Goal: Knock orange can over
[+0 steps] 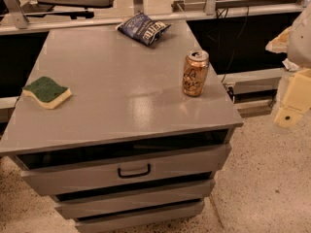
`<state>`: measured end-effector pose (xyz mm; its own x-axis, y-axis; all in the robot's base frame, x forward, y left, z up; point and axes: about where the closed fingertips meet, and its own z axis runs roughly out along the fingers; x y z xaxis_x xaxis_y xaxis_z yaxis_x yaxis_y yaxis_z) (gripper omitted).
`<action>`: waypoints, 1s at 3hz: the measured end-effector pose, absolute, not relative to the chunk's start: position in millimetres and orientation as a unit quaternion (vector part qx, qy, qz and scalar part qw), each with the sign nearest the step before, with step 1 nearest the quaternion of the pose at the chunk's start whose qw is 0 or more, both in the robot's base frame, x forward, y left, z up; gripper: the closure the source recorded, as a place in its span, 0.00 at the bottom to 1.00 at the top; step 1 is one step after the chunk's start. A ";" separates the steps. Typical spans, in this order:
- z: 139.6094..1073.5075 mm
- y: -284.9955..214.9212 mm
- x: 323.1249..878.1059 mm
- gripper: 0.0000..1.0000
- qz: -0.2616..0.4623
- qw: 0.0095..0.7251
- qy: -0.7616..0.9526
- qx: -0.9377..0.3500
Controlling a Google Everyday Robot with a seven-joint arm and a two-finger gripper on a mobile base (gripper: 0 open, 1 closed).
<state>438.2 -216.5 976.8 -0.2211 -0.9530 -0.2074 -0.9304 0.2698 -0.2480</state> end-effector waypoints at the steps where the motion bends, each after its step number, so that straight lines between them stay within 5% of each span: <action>1: 976.9 -216.5 438.2 0.00 -0.035 0.160 0.781 -0.603; 3: 941.8 -224.6 471.4 0.00 -0.002 0.216 0.785 -0.580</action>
Offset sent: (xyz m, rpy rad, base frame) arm 0.0222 -0.0089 -0.0217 0.0852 -0.0227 -0.0248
